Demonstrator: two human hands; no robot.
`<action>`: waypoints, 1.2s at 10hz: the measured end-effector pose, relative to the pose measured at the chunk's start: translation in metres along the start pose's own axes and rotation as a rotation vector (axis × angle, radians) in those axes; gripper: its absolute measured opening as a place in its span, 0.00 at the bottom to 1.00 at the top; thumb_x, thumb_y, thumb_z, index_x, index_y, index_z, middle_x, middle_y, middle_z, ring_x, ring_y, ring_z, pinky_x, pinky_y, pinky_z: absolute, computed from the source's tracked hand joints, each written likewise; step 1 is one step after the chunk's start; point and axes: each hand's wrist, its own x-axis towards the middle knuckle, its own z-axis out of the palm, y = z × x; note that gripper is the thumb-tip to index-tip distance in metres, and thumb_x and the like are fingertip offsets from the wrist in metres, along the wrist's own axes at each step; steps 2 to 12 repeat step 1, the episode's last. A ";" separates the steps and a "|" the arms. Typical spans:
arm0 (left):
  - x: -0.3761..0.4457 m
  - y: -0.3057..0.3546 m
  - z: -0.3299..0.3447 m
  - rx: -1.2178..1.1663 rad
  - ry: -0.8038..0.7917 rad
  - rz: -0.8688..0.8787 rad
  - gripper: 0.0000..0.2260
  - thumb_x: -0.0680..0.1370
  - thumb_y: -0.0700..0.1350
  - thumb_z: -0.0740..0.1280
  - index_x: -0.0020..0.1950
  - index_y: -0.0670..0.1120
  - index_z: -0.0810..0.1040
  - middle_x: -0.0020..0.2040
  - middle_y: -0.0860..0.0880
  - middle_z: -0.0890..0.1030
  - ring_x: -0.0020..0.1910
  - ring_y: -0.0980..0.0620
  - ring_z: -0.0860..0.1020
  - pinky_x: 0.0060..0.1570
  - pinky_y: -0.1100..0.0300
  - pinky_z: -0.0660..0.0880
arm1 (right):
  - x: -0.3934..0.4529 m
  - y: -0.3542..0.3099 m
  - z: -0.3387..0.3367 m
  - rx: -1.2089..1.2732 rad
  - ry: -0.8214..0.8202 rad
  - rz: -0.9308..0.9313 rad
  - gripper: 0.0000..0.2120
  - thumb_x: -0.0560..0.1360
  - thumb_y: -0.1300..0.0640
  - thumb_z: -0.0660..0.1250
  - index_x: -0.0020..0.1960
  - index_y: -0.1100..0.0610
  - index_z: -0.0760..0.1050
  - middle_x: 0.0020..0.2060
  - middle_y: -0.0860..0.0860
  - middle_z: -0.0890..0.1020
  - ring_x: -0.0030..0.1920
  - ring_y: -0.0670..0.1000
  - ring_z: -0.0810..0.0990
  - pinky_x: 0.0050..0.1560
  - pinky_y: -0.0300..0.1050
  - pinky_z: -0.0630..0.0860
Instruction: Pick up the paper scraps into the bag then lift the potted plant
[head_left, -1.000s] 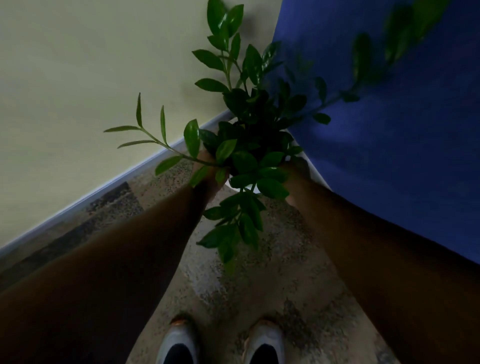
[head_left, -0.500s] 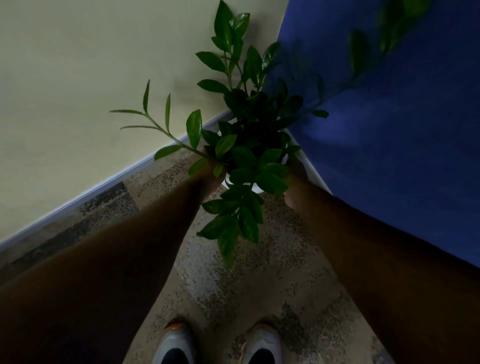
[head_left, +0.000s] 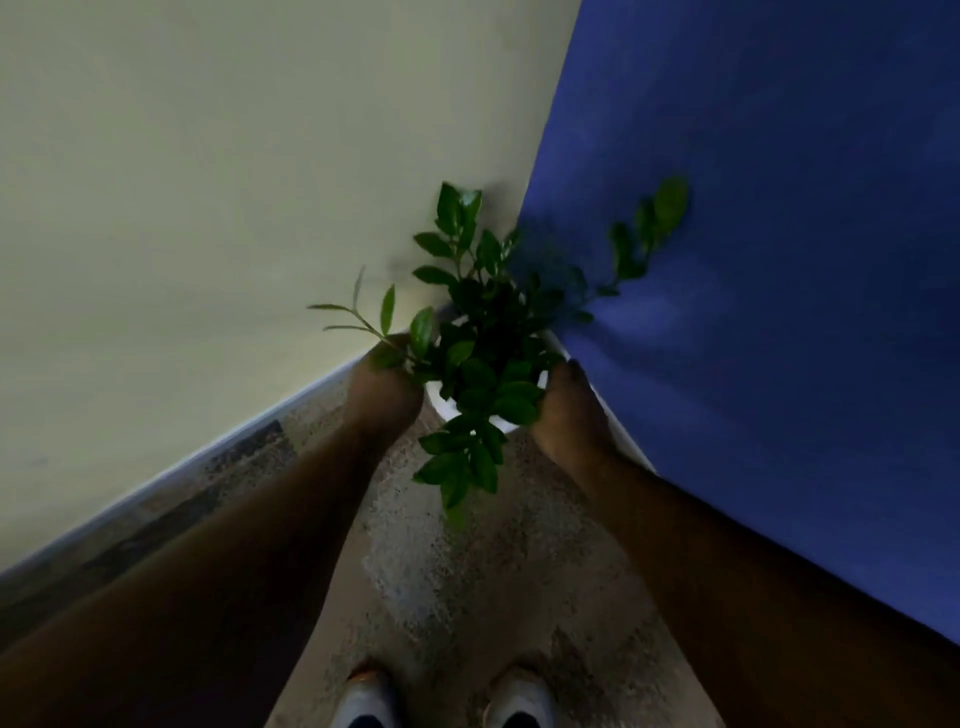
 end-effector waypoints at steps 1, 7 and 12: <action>-0.008 0.029 -0.037 -0.010 0.109 -0.004 0.12 0.76 0.39 0.62 0.56 0.43 0.80 0.54 0.42 0.83 0.52 0.41 0.81 0.46 0.59 0.71 | -0.018 -0.024 -0.040 -0.099 0.139 -0.093 0.26 0.79 0.56 0.62 0.75 0.58 0.62 0.71 0.58 0.69 0.69 0.57 0.69 0.69 0.48 0.66; -0.008 0.029 -0.037 -0.010 0.109 -0.004 0.12 0.76 0.39 0.62 0.56 0.43 0.80 0.54 0.42 0.83 0.52 0.41 0.81 0.46 0.59 0.71 | -0.018 -0.024 -0.040 -0.099 0.139 -0.093 0.26 0.79 0.56 0.62 0.75 0.58 0.62 0.71 0.58 0.69 0.69 0.57 0.69 0.69 0.48 0.66; -0.008 0.029 -0.037 -0.010 0.109 -0.004 0.12 0.76 0.39 0.62 0.56 0.43 0.80 0.54 0.42 0.83 0.52 0.41 0.81 0.46 0.59 0.71 | -0.018 -0.024 -0.040 -0.099 0.139 -0.093 0.26 0.79 0.56 0.62 0.75 0.58 0.62 0.71 0.58 0.69 0.69 0.57 0.69 0.69 0.48 0.66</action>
